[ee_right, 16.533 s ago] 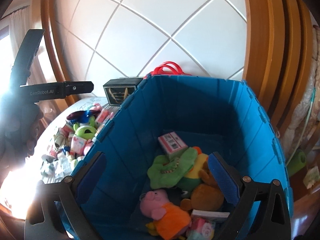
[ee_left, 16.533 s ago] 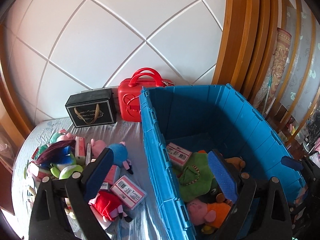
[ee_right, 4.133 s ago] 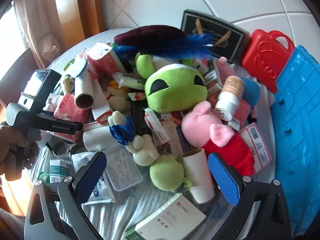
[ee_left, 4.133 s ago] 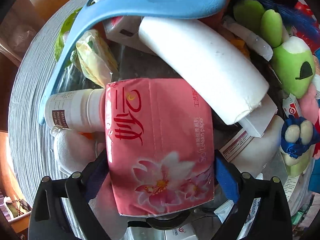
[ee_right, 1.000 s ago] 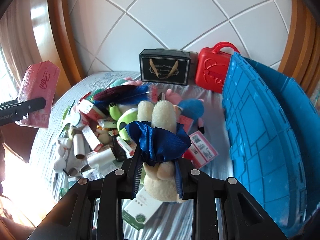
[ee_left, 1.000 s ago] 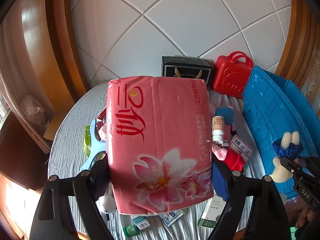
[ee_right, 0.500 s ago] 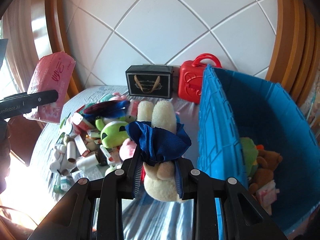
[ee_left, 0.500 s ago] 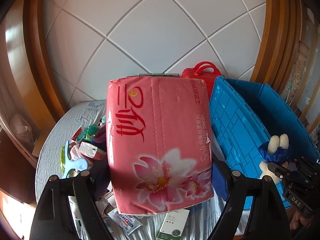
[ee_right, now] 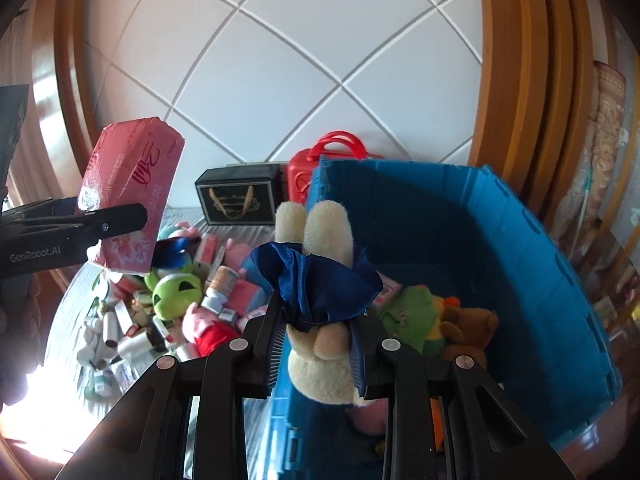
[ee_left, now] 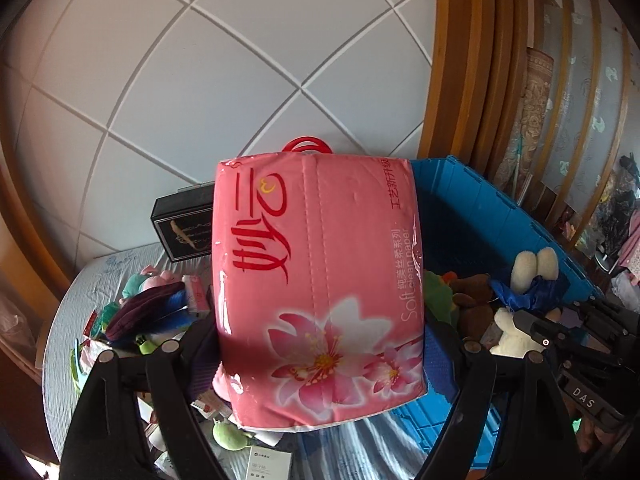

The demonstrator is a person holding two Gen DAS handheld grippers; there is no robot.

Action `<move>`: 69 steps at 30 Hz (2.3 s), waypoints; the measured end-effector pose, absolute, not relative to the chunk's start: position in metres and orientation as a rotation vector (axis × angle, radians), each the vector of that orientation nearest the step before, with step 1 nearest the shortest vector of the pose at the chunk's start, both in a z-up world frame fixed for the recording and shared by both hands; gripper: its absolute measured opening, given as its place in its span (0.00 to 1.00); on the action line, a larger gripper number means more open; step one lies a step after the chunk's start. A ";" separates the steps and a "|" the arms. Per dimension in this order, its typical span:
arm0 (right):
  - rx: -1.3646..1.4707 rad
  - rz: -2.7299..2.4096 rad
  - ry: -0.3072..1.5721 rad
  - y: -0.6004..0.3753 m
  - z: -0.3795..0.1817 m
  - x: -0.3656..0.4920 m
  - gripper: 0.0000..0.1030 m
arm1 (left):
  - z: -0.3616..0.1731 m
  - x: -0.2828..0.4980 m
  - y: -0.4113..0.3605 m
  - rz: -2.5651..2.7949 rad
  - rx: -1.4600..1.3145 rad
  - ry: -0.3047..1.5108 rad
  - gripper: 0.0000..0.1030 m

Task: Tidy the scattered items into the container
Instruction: 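Carry the pink tissue pack and bunny plush with both tools over the crate, then open both tools to drop the tissue pack and bunny plush into the crate, then withdraw both open tools from the crate back over the bed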

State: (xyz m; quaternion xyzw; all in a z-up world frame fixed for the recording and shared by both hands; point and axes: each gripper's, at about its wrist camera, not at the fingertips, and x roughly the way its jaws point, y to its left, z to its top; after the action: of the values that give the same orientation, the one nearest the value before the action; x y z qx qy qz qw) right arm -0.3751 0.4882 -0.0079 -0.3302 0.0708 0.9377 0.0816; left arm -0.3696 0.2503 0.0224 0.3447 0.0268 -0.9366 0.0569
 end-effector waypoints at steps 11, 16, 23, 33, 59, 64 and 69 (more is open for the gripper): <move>-0.958 2.606 0.334 0.571 -0.025 -0.338 0.26 | 0.015 -0.427 0.343 -3.004 1.177 -0.046 0.81; -0.962 2.532 0.349 0.598 -0.031 -0.327 0.26 | 0.004 -0.446 0.374 -3.036 1.236 -0.072 0.81; -0.987 2.472 0.349 0.622 -0.038 -0.324 0.26 | -0.004 -0.464 0.402 -3.056 1.269 -0.083 0.81; -0.877 2.373 0.342 0.642 -0.033 -0.318 0.97 | -0.007 -0.476 0.405 -3.018 1.301 -0.060 0.94; -0.972 2.604 0.290 0.474 -0.011 -0.351 1.00 | -0.004 -0.322 0.232 -2.769 1.190 0.137 0.99; -0.992 2.657 0.249 0.401 -0.001 -0.357 1.00 | -0.001 -0.265 0.174 -2.675 1.161 0.176 0.99; -0.994 2.683 0.212 0.338 0.011 -0.357 1.00 | 0.011 -0.206 0.128 -2.627 1.081 0.195 0.99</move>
State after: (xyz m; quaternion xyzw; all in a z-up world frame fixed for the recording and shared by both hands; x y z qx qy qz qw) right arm -0.3575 0.3379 0.0113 -0.3432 0.0731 0.9265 0.1358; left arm -0.2057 0.1281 0.0110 0.3757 0.0679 -0.9126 0.1466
